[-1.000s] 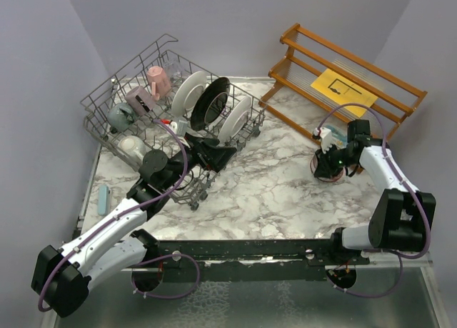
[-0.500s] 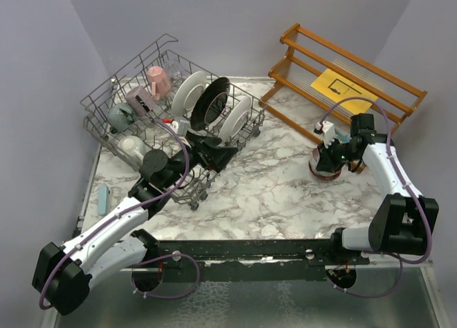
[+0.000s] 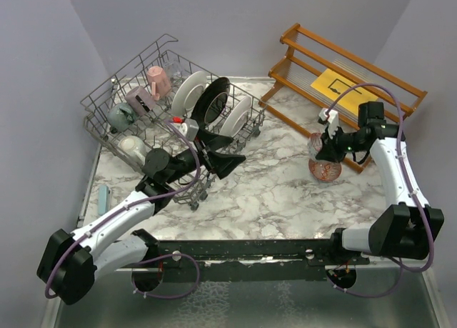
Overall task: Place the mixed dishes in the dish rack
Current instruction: Pick up the bowl from the center of the board.
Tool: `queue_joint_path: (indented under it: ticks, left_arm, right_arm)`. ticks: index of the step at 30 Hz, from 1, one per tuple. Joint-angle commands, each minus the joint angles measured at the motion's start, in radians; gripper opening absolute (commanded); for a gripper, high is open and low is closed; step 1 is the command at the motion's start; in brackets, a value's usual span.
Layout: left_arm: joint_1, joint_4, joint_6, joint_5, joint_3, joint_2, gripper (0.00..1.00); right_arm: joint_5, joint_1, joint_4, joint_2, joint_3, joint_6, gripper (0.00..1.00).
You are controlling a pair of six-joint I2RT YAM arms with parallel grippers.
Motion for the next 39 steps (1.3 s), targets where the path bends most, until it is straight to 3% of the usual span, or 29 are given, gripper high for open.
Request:
queue_joint_path:
  ticks: [1, 14, 16, 23, 26, 39]
  left_arm:
    - [-0.004, 0.135, 0.072, 0.138, 0.009, 0.025, 0.96]
    - [-0.096, 0.363, 0.252, 0.347, -0.030, 0.112, 0.97]
    - [-0.124, 0.294, 0.334, 0.355, -0.011, 0.119, 0.97]
    - [-0.234, -0.329, 0.840, 0.305, 0.147, 0.106, 0.98]
    - [-0.267, -0.528, 0.981, 0.252, 0.216, 0.128, 0.99]
    - [-0.277, -0.780, 1.191, 0.369, 0.333, 0.274, 0.99]
  right_arm:
    - [-0.195, 0.008, -0.116, -0.039, 0.051, -0.114, 0.01]
    - [-0.407, 0.066, -0.341, -0.016, 0.010, -0.429, 0.01]
    - [-0.419, 0.088, -0.356, -0.012, -0.006, -0.469, 0.01]
    - [-0.428, 0.186, -0.358, -0.006, -0.057, -0.552, 0.01]
    - [-0.435, 0.248, -0.359, 0.008, -0.076, -0.579, 0.01]
    - [-0.438, 0.434, -0.341, 0.014, -0.155, -0.776, 0.01]
